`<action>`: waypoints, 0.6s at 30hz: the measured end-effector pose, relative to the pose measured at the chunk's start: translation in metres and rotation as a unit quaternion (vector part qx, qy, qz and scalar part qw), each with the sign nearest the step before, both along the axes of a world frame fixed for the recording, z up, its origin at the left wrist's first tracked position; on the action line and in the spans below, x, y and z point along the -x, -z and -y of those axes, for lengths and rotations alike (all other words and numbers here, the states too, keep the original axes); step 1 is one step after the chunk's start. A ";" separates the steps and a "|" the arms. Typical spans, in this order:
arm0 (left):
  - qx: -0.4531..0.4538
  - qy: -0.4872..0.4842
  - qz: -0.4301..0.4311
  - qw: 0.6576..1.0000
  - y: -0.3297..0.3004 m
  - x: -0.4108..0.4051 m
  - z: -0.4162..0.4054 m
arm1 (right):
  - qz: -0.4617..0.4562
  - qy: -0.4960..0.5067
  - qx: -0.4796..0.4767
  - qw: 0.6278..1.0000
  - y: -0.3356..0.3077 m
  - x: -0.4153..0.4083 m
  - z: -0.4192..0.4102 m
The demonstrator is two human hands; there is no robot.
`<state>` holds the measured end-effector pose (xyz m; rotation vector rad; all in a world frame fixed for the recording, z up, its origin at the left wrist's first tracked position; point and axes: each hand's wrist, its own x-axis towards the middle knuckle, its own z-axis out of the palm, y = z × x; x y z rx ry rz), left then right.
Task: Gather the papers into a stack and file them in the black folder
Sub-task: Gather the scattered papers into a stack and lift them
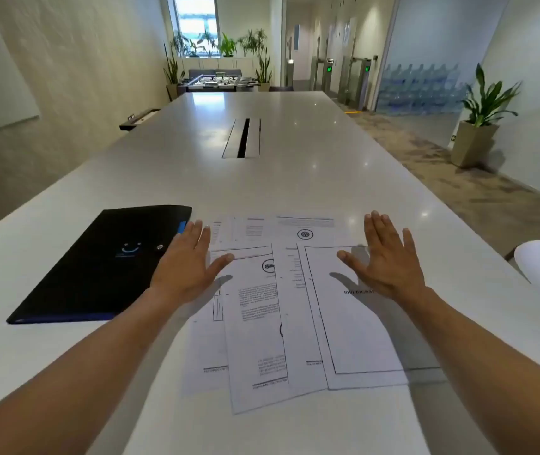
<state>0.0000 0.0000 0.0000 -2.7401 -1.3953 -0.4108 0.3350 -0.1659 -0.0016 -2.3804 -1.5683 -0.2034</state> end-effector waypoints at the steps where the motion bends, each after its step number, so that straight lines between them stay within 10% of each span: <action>1: 0.019 -0.014 0.000 1.000 0.005 0.000 0.004 | -0.011 0.010 0.016 1.000 0.004 0.001 0.003; 18: 0.178 -0.090 0.077 0.977 0.034 -0.011 0.034 | -0.076 0.041 0.095 0.992 0.044 0.018 0.024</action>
